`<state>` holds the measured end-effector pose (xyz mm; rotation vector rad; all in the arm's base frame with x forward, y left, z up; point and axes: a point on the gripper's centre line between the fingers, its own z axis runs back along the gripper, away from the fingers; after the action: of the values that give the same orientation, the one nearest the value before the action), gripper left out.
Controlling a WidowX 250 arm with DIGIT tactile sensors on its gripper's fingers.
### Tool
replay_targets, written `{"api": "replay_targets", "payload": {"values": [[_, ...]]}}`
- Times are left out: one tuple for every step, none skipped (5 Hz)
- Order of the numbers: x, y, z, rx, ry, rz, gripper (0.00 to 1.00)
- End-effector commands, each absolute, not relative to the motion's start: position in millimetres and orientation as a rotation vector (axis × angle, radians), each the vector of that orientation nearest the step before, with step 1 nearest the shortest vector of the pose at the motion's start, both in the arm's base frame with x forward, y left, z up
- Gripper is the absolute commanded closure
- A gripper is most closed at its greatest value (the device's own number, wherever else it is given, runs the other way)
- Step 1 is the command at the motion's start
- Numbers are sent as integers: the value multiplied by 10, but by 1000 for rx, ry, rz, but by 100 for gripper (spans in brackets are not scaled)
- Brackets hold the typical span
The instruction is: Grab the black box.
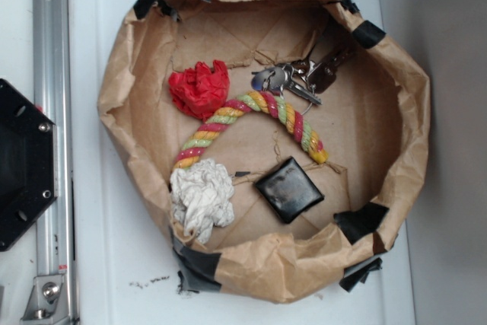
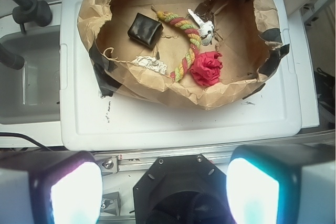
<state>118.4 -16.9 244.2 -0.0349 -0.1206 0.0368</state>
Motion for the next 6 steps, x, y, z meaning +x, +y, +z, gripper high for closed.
{"api": "replay_targets", "payload": {"values": [[1184, -169, 2442, -35, -121, 37, 0], [1684, -117, 2330, 55, -164, 102, 0], [2191, -54, 2239, 126, -225, 1, 0], [2684, -181, 1852, 103, -193, -176, 0], [2739, -367, 1567, 135, -157, -431, 0], [2685, -243, 1474, 133, -180, -681, 0]]}}
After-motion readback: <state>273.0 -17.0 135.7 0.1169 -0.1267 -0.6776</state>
